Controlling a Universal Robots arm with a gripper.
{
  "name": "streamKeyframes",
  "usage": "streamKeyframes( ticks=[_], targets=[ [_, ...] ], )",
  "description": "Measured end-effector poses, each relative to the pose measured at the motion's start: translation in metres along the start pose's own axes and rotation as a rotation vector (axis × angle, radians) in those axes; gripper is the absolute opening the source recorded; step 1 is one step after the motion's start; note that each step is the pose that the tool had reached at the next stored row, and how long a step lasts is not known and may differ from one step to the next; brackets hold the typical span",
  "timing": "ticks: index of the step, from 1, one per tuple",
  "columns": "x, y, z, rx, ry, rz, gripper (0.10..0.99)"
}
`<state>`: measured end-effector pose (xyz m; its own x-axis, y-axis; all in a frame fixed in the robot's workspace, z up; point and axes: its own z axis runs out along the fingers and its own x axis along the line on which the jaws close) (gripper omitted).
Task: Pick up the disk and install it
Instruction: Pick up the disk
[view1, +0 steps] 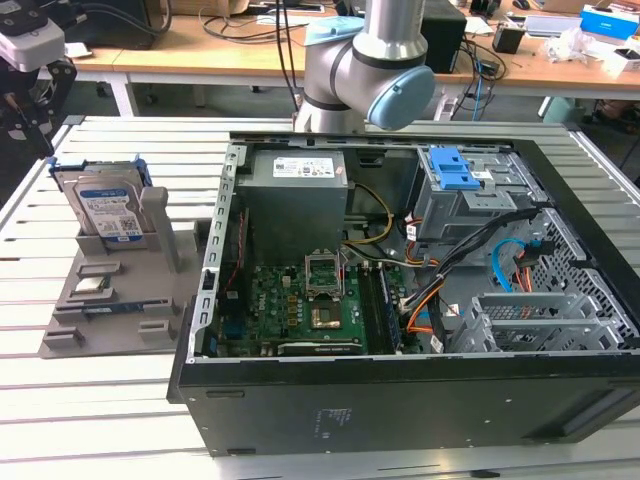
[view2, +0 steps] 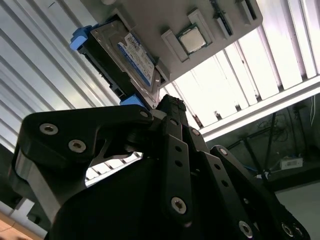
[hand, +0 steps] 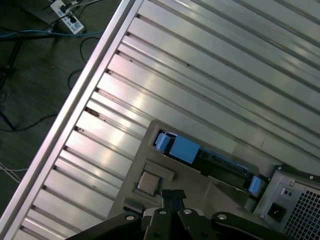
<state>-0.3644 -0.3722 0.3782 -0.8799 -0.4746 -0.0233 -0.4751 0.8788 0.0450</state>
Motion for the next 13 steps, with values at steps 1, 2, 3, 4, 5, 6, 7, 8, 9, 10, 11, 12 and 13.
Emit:
streamKeyframes(
  ticks=[1, 2, 3, 4, 5, 6, 7, 8, 9, 10, 11, 12, 13],
  targets=[
    [0.0, 0.0, 0.0, 0.0, 0.0001, -0.004, 0.106],
    [0.0, 0.0, 0.0, 0.0, 0.0004, -0.008, 0.106],
    [0.0, 0.0, 0.0, 0.0, 0.0006, -0.013, 0.106],
    [0.0, 0.0, 0.0, 0.0, 0.0008, -0.019, 0.106],
    [0.0, 0.0, 0.0, -0.001, 0.0013, -0.028, 0.106],
    [-0.0001, -0.0001, 0.0, -0.001, 0.0022, -0.05, 0.106],
    [-0.0002, -0.0001, 0.0, -0.001, 0.0028, -0.062, 0.106],
    [-0.0002, -0.0001, 0.0, -0.002, 0.0031, -0.07, 0.106],
    [-0.0002, -0.0001, 0.0, -0.002, 0.0035, -0.077, 0.106],
    [-0.0002, 0.0, 0.0, -0.002, 0.0038, -0.086, 0.106],
    [-0.0002, 0.0, 0.0, -0.002, 0.0042, -0.092, 0.106],
    [-0.0002, 0.0, 0.0, -0.002, 0.0046, -0.102, 0.106],
    [-0.0002, -0.0001, 0.0, -0.003, 0.0048, -0.109, 0.106]
  ],
)
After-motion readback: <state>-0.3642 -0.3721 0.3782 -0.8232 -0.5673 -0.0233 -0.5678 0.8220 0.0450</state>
